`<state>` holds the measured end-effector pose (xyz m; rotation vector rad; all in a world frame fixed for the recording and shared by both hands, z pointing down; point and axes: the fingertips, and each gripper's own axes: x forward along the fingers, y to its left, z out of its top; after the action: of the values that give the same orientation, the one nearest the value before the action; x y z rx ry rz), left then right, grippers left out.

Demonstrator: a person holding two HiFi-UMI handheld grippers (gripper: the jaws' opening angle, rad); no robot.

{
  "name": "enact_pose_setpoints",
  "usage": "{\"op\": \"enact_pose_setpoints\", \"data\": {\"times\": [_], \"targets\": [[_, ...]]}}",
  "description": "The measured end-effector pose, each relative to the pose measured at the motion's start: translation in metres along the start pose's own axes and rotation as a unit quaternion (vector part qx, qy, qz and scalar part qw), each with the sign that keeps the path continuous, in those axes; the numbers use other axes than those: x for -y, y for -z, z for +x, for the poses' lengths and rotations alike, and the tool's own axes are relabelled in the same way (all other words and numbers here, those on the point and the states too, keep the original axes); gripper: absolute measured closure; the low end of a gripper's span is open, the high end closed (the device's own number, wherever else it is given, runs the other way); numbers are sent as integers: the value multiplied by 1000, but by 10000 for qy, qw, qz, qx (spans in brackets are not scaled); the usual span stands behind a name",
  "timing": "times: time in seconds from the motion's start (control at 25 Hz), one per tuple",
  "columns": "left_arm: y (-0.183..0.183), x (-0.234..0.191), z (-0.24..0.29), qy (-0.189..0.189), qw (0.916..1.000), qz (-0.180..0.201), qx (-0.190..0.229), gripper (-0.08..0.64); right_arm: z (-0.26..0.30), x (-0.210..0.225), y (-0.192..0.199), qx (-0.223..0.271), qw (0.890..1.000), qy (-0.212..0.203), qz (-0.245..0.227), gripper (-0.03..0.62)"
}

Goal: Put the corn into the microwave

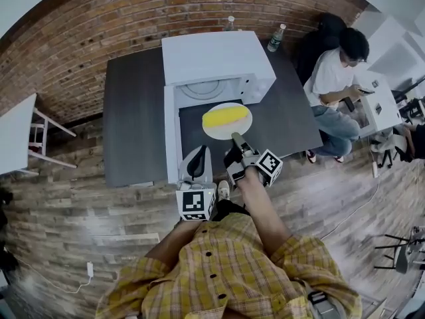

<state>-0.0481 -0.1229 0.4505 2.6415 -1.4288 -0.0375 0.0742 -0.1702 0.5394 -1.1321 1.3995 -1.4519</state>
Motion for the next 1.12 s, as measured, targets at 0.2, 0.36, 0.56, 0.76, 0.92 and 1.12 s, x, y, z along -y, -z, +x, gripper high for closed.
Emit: {"op": "enact_pose_setpoints", "data": {"times": [0.2, 0.36, 0.56, 0.76, 0.92, 1.12], "targets": [[4, 0, 19, -232, 9997, 110, -61, 565, 19, 15, -19, -204, 9997, 11, -91, 574], [8, -6, 35, -460, 9989, 46, -72, 565, 38, 17, -25, -413, 9991, 39, -70, 574], [9, -9, 57, -717, 9973, 92, -96, 565, 60, 29, -37, -486, 9988, 57, -54, 574], [11, -18, 71, -907, 9957, 98, -127, 565, 85, 46, -44, -502, 9987, 62, -9, 575], [15, -23, 80, -995, 9949, 122, -122, 565, 103, 61, -52, -545, 9985, 67, 21, 574], [17, -31, 88, -1099, 9938, 132, -110, 565, 124, 75, -57, -598, 9982, 96, 46, 575]]}}
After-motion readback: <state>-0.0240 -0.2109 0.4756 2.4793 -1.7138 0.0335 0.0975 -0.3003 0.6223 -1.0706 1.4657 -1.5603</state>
